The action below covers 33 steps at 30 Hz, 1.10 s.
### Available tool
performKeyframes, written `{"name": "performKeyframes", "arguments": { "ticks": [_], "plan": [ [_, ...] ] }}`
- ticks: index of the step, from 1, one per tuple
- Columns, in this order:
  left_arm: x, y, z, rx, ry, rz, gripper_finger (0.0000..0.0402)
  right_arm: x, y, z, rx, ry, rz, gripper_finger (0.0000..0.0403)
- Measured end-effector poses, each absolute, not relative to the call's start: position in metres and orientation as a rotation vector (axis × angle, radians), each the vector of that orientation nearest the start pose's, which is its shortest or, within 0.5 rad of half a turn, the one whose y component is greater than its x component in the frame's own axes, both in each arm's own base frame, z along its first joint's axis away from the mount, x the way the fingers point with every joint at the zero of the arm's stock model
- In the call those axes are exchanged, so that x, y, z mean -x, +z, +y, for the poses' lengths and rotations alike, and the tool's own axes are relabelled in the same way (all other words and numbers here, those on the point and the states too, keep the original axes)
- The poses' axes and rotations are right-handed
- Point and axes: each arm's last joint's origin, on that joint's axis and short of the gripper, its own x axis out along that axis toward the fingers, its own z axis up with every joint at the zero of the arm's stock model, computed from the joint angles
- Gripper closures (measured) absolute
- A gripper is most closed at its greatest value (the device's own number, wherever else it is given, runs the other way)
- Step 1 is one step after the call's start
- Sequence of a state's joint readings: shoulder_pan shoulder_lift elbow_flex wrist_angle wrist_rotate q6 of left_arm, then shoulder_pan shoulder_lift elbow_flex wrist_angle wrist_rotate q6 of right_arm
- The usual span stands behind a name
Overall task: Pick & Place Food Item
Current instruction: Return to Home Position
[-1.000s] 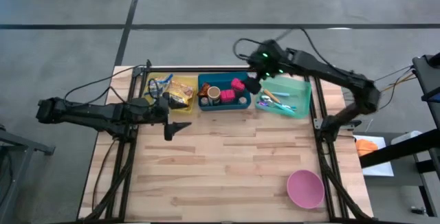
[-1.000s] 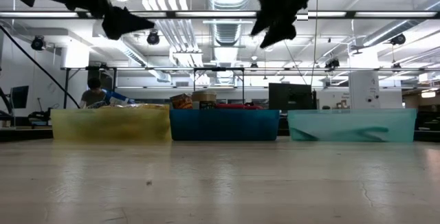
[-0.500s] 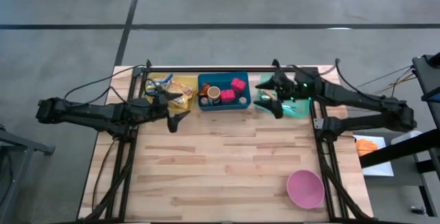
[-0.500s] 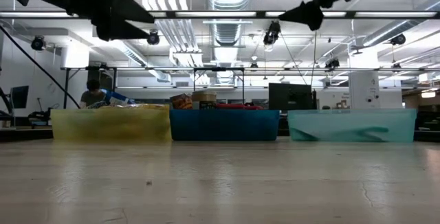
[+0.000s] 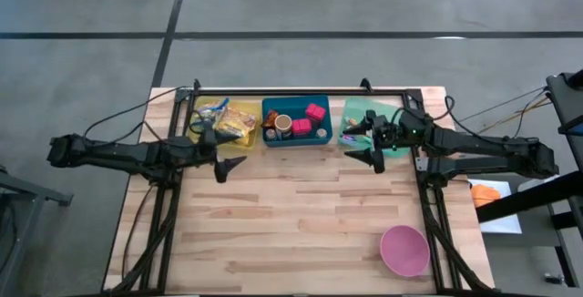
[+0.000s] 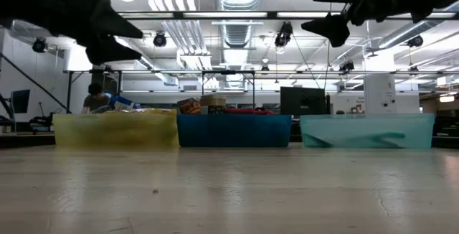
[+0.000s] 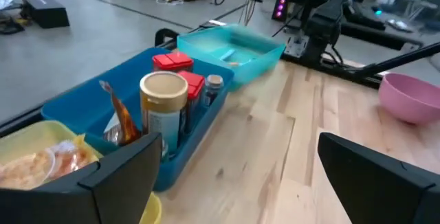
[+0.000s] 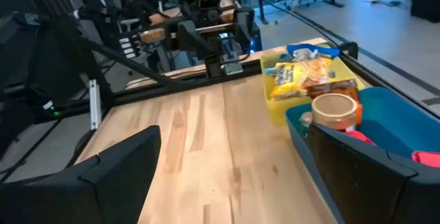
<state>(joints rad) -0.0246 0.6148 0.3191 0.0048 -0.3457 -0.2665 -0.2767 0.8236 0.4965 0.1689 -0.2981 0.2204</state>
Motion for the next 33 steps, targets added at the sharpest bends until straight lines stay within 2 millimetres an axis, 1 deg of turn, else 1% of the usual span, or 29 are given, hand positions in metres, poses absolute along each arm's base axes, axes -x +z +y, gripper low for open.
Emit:
{"name": "performKeyframes", "arguments": {
  "ticks": [5,11,19,28,33],
  "plan": [
    [-0.131,0.204,0.005,0.224,0.305,0.201,0.0005,-0.18,0.243,-0.038,-0.237,0.028,0.13,0.0039],
    [-0.121,0.192,0.003,0.204,0.267,0.182,0.0005,-0.176,0.22,-0.032,-0.206,0.059,0.087,0.0039],
    [-0.118,0.173,0.003,0.199,0.281,0.21,0.0005,-0.168,0.199,-0.03,-0.202,0.066,0.065,0.0039],
    [-0.118,0.169,0.001,0.186,0.262,0.229,0.0005,-0.159,0.18,-0.028,-0.172,0.071,0.044,0.0039],
    [-0.117,0.168,-0.001,0.171,0.249,0.246,0.0005,-0.153,0.17,-0.024,-0.152,0.124,0.015,0.0039]
  ]
}}
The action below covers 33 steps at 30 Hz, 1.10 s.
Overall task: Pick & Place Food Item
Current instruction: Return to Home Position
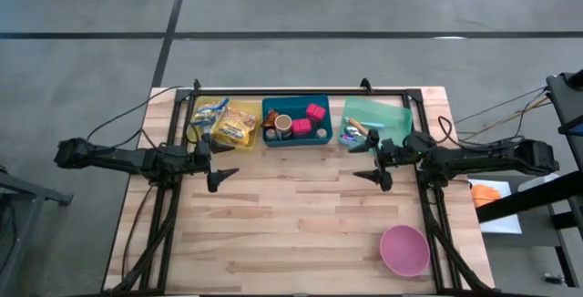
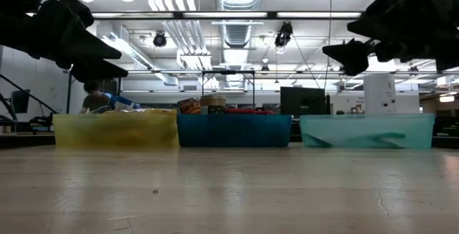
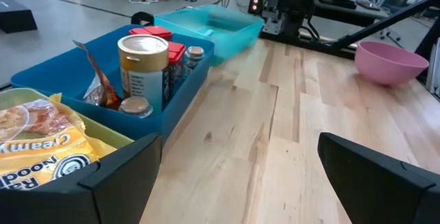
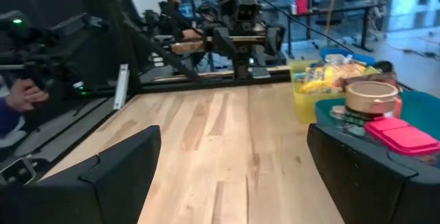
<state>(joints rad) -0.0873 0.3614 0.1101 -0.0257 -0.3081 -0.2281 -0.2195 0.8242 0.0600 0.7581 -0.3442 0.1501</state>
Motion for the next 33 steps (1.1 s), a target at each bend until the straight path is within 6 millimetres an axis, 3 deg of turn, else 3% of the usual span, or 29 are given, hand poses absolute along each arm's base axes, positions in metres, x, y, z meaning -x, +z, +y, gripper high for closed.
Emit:
{"name": "performKeyframes", "arguments": {
  "ticks": [5,12,33],
  "plan": [
    [-0.117,0.166,-0.004,0.153,0.242,0.246,0.0005,-0.146,0.162,-0.019,-0.135,0.181,-0.008,0.0039],
    [-0.115,0.142,-0.005,0.124,0.241,0.24,0.0005,-0.147,0.162,-0.013,-0.068,0.241,-0.015,0.0039],
    [-0.111,0.149,-0.004,0.103,0.267,0.169,0.0005,-0.146,0.162,-0.015,0.041,0.276,-0.029,0.0039]
  ]
}}
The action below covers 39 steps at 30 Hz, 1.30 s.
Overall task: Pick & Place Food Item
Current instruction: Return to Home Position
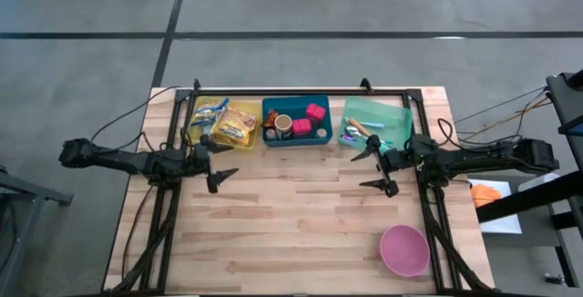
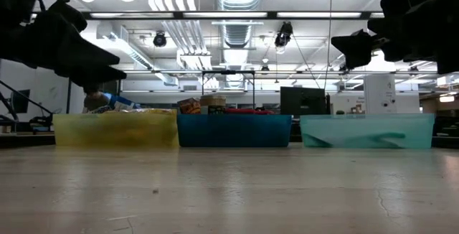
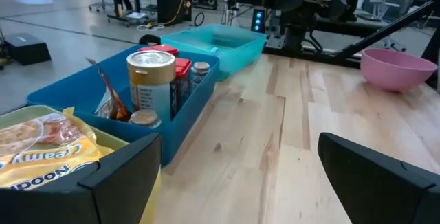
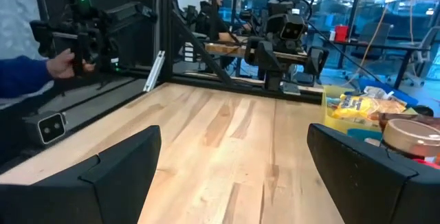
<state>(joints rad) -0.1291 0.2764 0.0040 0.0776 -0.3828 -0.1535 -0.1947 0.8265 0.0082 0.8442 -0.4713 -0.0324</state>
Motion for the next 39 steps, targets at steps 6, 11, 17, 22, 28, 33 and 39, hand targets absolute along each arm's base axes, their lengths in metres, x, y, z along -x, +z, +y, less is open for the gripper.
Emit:
{"name": "performKeyframes", "arguments": {
  "ticks": [6,11,17,22,28,33,39],
  "plan": [
    [-0.1114,0.1487,-0.0035,0.227,0.278,0.154,0.0005,-0.1457,0.1628,-0.0154,-0.031,0.276,-0.024,0.0039],
    [-0.1112,0.1478,-0.0035,0.264,0.284,0.157,0.0005,-0.1459,0.1628,-0.016,-0.151,0.255,-0.01,0.0039],
    [-0.1112,0.1476,-0.0035,0.264,0.285,0.158,0.0005,-0.1459,0.1628,-0.0161,-0.116,0.249,-0.015,0.0039],
    [-0.1112,0.1475,-0.0035,0.264,0.285,0.159,0.0005,-0.1459,0.1623,-0.0161,-0.139,0.25,-0.007,0.0039],
    [-0.1112,0.1475,-0.0035,0.264,0.285,0.159,0.0005,-0.146,0.1621,-0.0161,-0.163,0.25,-0.002,0.0039],
    [-0.1112,0.1474,-0.0034,0.264,0.285,0.159,0.0005,-0.146,0.162,-0.0161,-0.149,0.25,-0.003,0.0039],
    [-0.1112,0.1474,-0.0034,0.264,0.285,0.159,0.0005,-0.1427,0.1666,-0.0123,-0.14,0.278,-0.027,0.0039]
  ]
}}
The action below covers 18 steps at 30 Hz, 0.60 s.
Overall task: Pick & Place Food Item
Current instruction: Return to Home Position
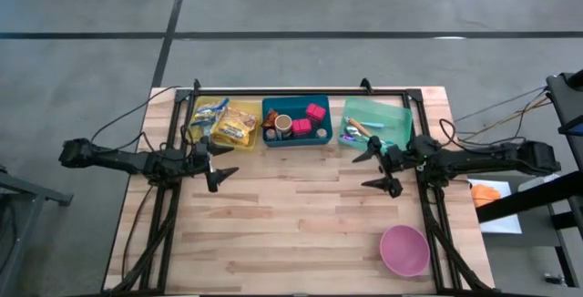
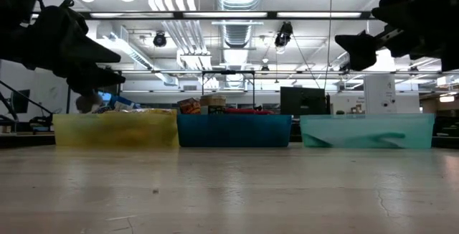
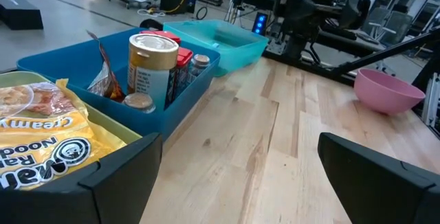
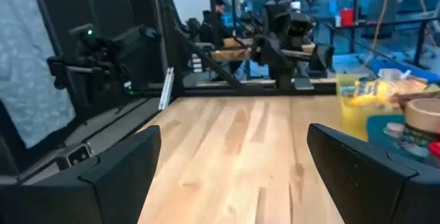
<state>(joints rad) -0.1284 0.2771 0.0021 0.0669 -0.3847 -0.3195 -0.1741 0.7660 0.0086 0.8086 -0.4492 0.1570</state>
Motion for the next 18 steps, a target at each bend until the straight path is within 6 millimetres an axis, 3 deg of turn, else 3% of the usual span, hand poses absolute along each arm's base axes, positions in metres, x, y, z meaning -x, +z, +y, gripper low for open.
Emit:
{"name": "performKeyframes", "arguments": {
  "ticks": [9,18],
  "plan": [
    [-0.111,0.147,-0.003,0.262,0.286,0.166,0.0005,-0.122,0.165,-0.009,-0.229,0.264,0.061,0.0039],
    [-0.111,0.147,-0.003,0.262,0.286,0.166,0.0005,-0.104,0.166,-0.006,-0.031,0.268,0.02,0.0039]
  ]
}}
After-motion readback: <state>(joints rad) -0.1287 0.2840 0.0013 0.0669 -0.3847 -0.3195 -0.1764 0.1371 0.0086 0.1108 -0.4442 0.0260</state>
